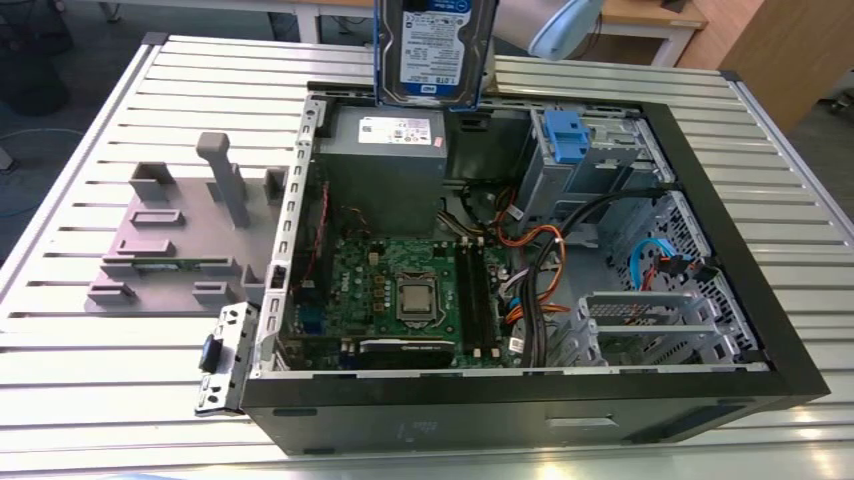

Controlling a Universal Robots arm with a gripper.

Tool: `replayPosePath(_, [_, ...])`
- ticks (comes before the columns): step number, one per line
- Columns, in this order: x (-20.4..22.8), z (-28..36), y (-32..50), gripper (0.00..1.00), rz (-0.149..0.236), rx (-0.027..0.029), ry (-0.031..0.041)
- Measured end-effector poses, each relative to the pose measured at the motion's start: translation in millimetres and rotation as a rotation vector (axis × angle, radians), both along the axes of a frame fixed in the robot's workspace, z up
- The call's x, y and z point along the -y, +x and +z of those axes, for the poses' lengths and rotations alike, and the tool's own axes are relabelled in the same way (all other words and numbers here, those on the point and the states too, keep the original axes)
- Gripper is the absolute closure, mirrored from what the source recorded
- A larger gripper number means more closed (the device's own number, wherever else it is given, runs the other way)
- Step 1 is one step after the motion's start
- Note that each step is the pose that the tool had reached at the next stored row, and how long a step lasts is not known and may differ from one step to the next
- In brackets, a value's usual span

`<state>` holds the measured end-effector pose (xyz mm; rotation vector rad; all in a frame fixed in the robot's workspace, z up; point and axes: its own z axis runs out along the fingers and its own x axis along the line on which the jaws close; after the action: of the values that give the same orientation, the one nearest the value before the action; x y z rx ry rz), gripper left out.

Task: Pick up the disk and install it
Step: 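Pick up the disk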

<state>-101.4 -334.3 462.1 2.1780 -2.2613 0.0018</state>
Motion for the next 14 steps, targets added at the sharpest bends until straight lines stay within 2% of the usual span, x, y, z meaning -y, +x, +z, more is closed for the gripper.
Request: replayPosePath(14, [3.9,0.0,0.0,0.64,0.0,0.0,0.0])
